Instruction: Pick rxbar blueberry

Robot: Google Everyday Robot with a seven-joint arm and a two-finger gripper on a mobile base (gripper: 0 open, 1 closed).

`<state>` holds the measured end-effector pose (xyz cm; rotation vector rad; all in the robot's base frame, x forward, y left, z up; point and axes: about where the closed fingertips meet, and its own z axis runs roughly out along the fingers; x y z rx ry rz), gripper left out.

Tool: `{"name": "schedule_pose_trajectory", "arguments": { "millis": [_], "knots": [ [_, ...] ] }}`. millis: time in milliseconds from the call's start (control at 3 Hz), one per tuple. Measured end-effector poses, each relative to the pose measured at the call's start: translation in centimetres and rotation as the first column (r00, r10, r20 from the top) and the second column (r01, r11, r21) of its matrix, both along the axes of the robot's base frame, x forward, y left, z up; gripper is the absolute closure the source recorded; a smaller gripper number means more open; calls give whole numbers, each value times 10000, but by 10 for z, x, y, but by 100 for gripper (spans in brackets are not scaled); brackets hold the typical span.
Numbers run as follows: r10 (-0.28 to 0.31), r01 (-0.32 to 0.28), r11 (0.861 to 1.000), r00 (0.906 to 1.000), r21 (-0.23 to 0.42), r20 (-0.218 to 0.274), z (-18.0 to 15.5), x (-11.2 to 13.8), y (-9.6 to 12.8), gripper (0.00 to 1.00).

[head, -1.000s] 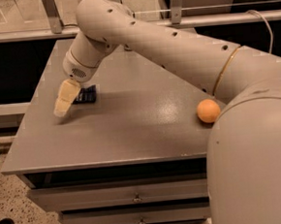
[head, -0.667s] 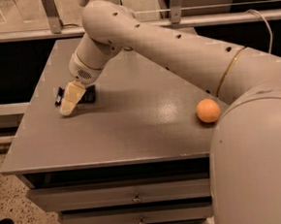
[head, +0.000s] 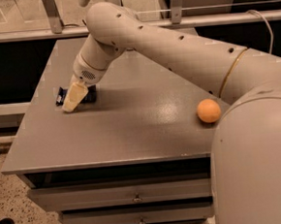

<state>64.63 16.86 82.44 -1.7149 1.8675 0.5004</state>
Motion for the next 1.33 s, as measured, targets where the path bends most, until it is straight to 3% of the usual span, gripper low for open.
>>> {"name": "schedule_pose_trajectory", "arguments": {
  "millis": [333,1333],
  "knots": [
    [0,0,10000,10000,0,0,2,0,0,99],
    [1,-1,10000,10000,4,1,7,0,0,100]
  ]
}}
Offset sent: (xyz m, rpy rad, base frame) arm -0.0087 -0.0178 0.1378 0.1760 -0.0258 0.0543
